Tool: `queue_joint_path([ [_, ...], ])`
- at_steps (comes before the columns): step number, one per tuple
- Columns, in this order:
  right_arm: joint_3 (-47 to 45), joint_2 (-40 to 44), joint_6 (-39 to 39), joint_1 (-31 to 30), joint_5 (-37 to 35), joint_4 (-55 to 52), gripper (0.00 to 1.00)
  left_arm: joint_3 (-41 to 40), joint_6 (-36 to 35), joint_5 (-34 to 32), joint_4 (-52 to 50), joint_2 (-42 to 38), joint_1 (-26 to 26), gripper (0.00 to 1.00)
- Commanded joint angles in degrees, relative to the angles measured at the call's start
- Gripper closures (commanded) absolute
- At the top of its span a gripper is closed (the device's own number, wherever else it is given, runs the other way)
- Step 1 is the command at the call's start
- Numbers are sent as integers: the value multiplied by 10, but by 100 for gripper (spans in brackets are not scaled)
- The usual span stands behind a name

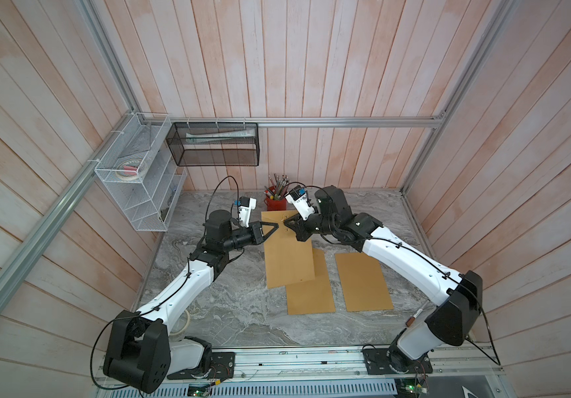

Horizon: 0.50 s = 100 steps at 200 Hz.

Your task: Open the file bag

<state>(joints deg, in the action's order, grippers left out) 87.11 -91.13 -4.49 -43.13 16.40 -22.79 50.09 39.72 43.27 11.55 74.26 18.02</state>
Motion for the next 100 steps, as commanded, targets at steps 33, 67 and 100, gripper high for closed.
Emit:
queue_joint_path([
  [33,8,8,13,-6,-37,-21,100,-4,-10,12,1,-4,-3,100],
  [67,-11,25,49,0,-74,-59,89,23,-35,17,-45,-5,-8,100],
  [100,-26,31,68,1,-91,-75,87,51,-59,25,-93,1,-9,100],
])
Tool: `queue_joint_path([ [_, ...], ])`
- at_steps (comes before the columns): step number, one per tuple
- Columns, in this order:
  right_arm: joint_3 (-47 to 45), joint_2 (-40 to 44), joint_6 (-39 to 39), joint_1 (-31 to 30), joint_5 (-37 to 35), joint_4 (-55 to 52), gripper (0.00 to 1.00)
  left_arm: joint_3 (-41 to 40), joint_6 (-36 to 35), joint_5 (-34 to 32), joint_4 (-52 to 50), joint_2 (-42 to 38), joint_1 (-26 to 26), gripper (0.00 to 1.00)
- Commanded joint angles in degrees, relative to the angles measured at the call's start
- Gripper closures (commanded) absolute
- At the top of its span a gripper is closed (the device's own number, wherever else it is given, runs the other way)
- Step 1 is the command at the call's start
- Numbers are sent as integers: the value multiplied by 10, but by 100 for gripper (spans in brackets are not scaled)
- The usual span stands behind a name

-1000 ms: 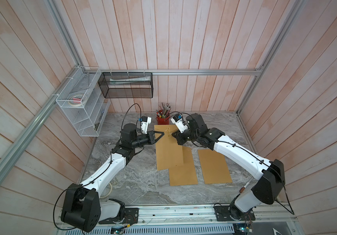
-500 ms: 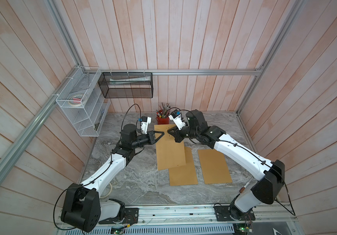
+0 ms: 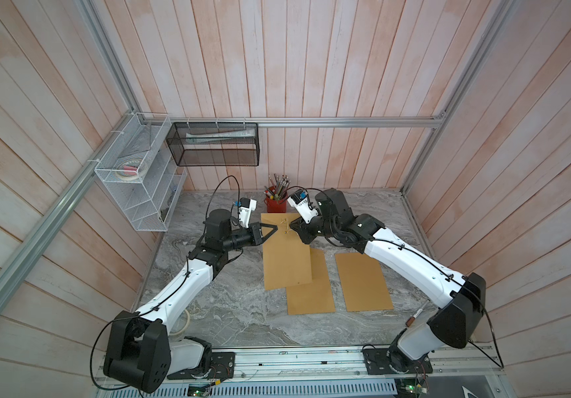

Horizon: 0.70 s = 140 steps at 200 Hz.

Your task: Open the file bag

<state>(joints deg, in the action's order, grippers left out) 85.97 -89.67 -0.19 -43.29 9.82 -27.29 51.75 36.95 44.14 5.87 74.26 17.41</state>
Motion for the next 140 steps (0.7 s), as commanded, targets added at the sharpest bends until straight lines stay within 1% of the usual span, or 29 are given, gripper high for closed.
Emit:
queue_joint_path([
  [1,-15,17,25,2,-25,-29,87,35,-32,16,-37,1,-3,100],
  [71,-35,19,30,2,-14,-24,80,48,-35,18,-48,3,-3,100],
  [140,-38,12,25,2,-13,-19,79,45,-32,23,-41,4,-3,100],
])
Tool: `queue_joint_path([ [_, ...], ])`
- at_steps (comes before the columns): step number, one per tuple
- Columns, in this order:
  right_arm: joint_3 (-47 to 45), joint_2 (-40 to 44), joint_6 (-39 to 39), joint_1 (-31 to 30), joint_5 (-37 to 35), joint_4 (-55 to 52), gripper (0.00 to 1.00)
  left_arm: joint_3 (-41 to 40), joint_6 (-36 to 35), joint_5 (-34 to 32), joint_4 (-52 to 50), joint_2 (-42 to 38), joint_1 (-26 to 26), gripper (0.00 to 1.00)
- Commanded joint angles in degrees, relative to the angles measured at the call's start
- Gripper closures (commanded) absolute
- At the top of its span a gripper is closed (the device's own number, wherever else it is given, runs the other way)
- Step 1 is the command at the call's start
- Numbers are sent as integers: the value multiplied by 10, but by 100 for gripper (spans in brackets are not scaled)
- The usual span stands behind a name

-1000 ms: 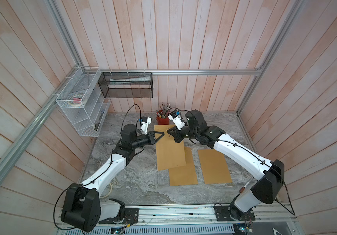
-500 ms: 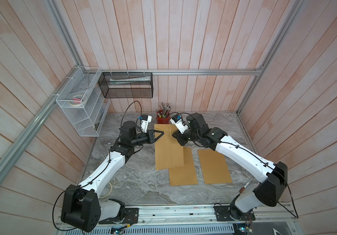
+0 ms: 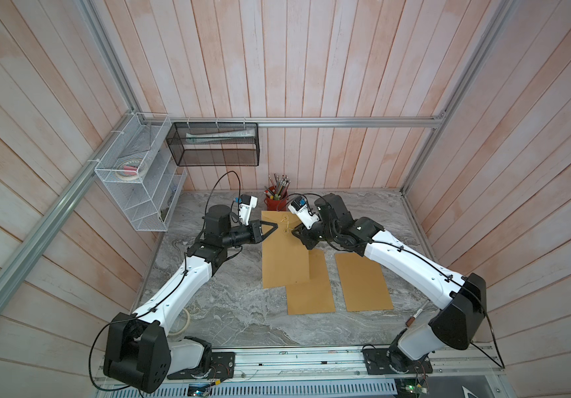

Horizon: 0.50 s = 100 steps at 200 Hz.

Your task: Open the file bag

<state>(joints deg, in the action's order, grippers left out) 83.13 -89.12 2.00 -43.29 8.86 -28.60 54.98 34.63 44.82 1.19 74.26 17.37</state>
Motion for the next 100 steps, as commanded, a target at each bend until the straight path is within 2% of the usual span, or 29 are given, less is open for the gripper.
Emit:
queue_joint_path([
  [1,-8,6,3,2,-4,-6,79,12,-9,16,5,4,-2,100],
  [66,-11,10,13,1,-48,-17,75,13,-9,17,6,3,-2,100],
  [100,-10,4,13,1,-38,-17,76,11,-4,17,13,4,-2,100],
])
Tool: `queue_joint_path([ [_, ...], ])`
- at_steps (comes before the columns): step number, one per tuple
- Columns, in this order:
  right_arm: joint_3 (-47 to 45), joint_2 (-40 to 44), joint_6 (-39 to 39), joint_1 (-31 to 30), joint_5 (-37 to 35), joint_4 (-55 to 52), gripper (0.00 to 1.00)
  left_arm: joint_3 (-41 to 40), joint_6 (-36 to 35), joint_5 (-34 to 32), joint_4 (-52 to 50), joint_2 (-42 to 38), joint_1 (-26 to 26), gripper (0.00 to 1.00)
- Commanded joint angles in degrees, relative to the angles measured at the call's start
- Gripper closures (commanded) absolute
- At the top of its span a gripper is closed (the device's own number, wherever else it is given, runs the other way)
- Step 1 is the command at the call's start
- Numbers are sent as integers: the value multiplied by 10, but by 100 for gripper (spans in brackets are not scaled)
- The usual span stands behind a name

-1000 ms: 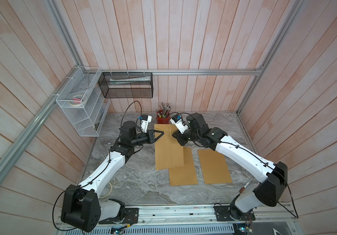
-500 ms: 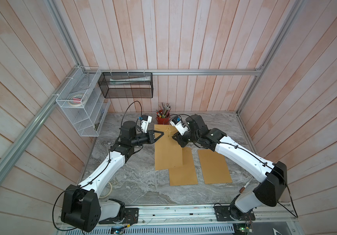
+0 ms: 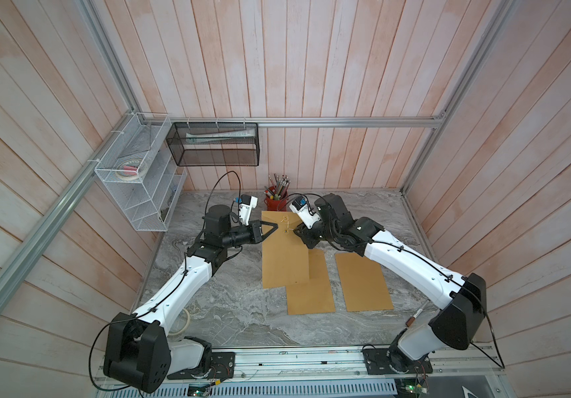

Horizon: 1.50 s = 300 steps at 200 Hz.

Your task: Open the file bag

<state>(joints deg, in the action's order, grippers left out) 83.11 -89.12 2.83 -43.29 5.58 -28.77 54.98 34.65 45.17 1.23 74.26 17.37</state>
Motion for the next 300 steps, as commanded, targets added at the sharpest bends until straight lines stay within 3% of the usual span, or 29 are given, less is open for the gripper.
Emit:
queue_joint_path([
  [1,-9,4,5,2,-5,-15,76,11,-4,14,13,3,-2,100],
  [259,12,-36,-22,-17,-28,19,88,-15,21,19,40,-2,-2,100],
  [300,15,-39,-25,-16,-26,24,98,-17,21,18,42,-2,-2,100],
])
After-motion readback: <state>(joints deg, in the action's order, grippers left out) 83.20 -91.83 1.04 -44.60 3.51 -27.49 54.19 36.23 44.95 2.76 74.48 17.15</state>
